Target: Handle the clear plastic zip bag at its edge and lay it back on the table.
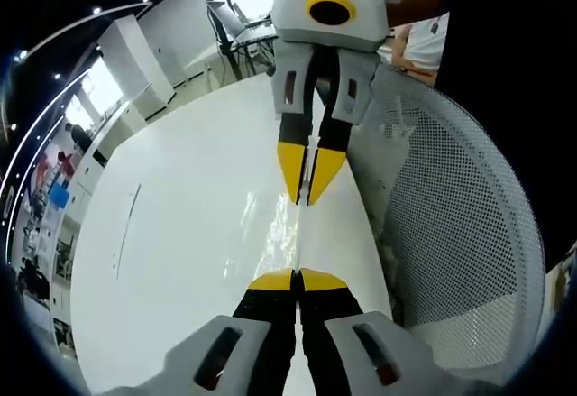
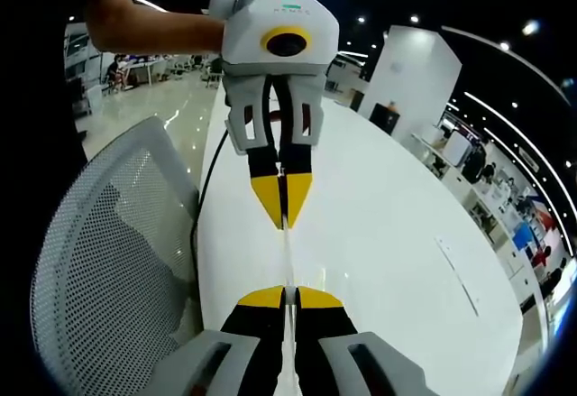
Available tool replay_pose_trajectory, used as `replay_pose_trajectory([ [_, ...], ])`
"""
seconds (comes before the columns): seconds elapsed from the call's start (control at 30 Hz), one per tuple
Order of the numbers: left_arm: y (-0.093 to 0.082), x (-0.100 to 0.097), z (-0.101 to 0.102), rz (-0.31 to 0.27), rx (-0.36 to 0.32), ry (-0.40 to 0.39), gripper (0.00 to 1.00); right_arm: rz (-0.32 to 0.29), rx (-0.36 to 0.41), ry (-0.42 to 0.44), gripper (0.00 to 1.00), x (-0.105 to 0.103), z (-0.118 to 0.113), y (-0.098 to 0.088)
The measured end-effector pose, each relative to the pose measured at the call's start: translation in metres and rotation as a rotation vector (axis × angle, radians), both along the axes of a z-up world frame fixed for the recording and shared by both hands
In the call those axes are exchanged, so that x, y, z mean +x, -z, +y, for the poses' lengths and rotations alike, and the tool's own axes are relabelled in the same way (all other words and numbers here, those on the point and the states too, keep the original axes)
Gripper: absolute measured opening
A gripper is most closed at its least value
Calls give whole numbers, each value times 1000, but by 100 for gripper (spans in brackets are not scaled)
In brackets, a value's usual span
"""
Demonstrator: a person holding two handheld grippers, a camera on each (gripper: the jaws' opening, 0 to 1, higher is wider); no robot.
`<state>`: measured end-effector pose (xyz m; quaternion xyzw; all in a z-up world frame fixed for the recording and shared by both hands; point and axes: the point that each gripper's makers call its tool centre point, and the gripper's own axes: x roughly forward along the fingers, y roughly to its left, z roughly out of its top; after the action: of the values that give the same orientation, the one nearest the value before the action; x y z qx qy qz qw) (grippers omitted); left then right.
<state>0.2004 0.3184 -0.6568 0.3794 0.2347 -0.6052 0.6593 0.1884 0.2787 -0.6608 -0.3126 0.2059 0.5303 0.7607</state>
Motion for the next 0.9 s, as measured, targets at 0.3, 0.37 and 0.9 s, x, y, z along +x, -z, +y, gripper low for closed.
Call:
replay_pose_trajectory([
  [0.3,0,1,2,4,-2,-8,0,1,-1,3,0,1,-1,1],
  [0.37,0,1,2,4,-2,-10,0,2,-1,3,0,0,-2,1],
  [0.9,0,2,5,4,-1,-18,0,1,3,7,0,1,-2,1],
])
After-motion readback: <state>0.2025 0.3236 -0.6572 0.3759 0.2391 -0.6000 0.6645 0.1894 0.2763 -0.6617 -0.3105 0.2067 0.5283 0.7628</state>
